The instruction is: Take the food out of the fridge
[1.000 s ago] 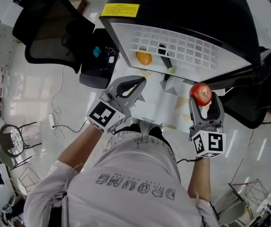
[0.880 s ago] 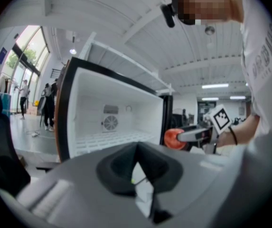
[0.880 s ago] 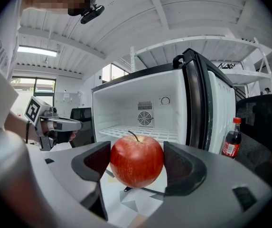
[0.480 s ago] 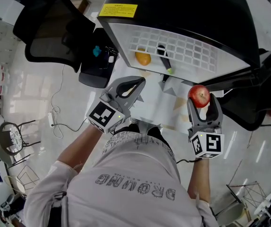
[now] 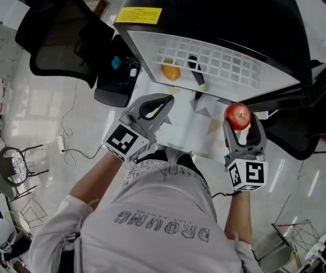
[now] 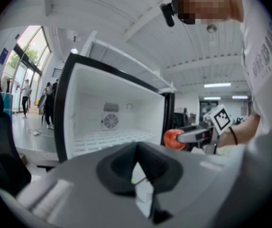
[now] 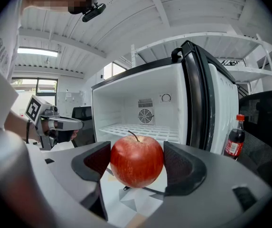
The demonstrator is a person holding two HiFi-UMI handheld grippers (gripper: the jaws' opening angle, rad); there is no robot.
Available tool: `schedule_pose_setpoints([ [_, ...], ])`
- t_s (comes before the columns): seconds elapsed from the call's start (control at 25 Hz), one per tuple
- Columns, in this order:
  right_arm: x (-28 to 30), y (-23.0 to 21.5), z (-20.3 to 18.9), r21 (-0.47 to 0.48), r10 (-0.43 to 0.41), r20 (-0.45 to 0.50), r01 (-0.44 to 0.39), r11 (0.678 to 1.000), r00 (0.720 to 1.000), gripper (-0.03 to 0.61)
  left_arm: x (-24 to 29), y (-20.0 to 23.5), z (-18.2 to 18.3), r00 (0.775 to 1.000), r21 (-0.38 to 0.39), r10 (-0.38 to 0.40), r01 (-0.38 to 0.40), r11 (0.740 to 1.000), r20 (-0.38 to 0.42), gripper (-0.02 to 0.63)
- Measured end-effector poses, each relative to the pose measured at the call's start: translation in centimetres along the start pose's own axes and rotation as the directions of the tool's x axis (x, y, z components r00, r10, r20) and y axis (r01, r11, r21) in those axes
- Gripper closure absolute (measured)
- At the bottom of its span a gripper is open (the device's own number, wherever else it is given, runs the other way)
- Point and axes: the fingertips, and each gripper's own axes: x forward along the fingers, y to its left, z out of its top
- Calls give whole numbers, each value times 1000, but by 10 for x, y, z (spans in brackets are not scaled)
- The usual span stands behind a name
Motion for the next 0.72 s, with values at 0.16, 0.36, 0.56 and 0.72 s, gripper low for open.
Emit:
schedule_pose_setpoints([
  [0.16,3,0,0,-8,4,-3,-4,1000,1000,261,1,0,0,1000,2,-1,1,1000,-2,607],
  [0.36,7,2,0,-9,12,-5,-12,1000,1000,261,3,1,0,1000,1,-3,3,1000,-1,607],
  [0.56,8,1,0,-6,9,-6,-9,1000,1000,261,4,2,0,1000,2,-2,2,1000,-3,607],
  [0.72,9,0,-2,-4,6,-11,-6,1000,1000,261,5,3,-1,1000,0,-5,5,1000,-4,607],
])
